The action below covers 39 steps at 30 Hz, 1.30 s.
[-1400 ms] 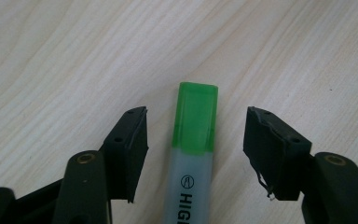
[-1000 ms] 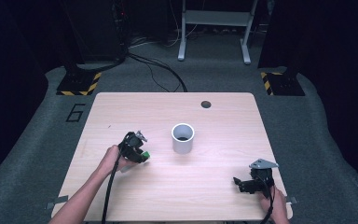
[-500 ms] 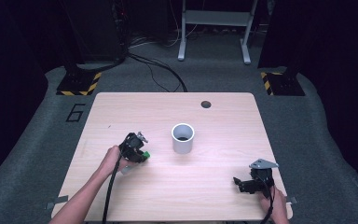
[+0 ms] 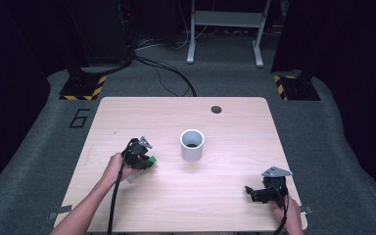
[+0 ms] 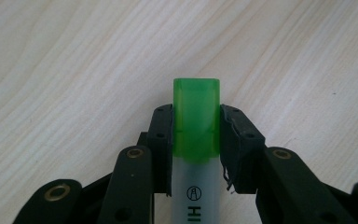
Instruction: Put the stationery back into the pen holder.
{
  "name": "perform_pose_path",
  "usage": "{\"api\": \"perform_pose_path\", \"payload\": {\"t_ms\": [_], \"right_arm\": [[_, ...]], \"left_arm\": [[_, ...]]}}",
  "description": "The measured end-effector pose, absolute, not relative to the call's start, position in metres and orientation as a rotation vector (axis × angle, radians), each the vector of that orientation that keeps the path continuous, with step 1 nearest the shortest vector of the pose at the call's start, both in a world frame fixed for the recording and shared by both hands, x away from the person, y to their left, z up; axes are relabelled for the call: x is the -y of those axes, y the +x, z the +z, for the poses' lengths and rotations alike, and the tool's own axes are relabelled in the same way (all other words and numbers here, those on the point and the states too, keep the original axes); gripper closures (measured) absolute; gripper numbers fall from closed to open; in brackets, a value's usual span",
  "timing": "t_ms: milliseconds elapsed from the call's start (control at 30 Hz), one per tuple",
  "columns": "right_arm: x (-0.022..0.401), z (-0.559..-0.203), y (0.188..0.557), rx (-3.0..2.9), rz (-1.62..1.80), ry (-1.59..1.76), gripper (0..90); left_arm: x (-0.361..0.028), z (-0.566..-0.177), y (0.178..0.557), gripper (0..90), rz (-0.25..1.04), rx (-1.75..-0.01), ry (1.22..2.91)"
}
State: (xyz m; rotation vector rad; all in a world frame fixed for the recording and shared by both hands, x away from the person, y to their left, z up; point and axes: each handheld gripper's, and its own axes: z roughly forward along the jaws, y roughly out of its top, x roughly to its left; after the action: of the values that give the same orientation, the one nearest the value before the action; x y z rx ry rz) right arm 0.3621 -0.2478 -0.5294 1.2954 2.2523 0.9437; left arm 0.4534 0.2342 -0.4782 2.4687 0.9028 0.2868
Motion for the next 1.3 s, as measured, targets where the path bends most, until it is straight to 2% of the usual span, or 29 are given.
{"api": "perform_pose_path", "payload": {"t_ms": [700,1300], "right_arm": [[0.248,-0.529,0.362,-2.253,0.944,1.290,0.0],[0.248,-0.529,0.362,-2.252,0.944,1.296,0.0]], "left_arm": [[-0.255,-0.448,0.440,67.0,0.411,-0.902,2.183],[-0.250,-0.442,0.435,67.0,0.511,-0.900,2.035]]}}
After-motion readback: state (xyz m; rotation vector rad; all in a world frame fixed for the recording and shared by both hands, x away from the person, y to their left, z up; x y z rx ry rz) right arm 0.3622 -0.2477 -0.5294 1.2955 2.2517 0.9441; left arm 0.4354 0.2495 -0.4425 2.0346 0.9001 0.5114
